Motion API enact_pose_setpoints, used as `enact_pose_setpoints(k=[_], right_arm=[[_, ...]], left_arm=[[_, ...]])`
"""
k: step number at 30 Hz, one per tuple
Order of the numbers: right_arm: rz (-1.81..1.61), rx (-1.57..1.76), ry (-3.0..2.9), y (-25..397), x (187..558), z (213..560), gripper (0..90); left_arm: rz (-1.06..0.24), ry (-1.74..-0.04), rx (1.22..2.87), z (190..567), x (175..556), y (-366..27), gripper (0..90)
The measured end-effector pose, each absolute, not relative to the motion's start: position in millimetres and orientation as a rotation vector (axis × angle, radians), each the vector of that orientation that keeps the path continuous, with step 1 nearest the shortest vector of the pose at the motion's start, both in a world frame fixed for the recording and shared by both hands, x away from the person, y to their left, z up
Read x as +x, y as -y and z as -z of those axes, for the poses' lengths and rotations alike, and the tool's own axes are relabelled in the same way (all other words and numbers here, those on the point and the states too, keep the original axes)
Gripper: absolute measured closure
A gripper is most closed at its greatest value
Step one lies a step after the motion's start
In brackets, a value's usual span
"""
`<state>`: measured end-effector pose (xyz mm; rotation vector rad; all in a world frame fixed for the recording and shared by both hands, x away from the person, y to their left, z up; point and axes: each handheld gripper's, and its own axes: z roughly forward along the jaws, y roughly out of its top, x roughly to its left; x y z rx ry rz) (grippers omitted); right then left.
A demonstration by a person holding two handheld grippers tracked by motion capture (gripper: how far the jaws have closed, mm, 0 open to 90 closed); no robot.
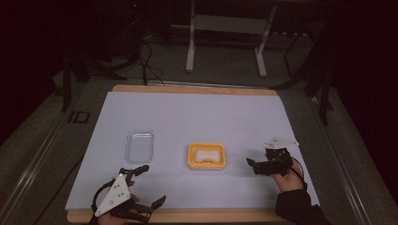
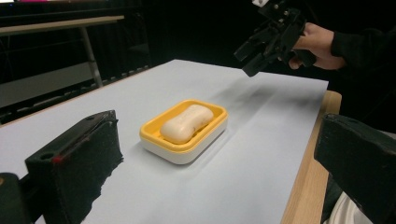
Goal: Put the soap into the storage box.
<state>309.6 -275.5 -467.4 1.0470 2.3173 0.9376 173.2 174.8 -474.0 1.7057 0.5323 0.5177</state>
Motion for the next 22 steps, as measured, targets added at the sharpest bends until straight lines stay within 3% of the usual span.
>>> enact_pose_setpoints(k=[22], right_arm=[[-0.984,1.092,-2.278,287.1,300.4,473.0,10.7]], left_arm=[[-0.516,-0.524,1.713,473.8,172.2,-173.4,0.8]])
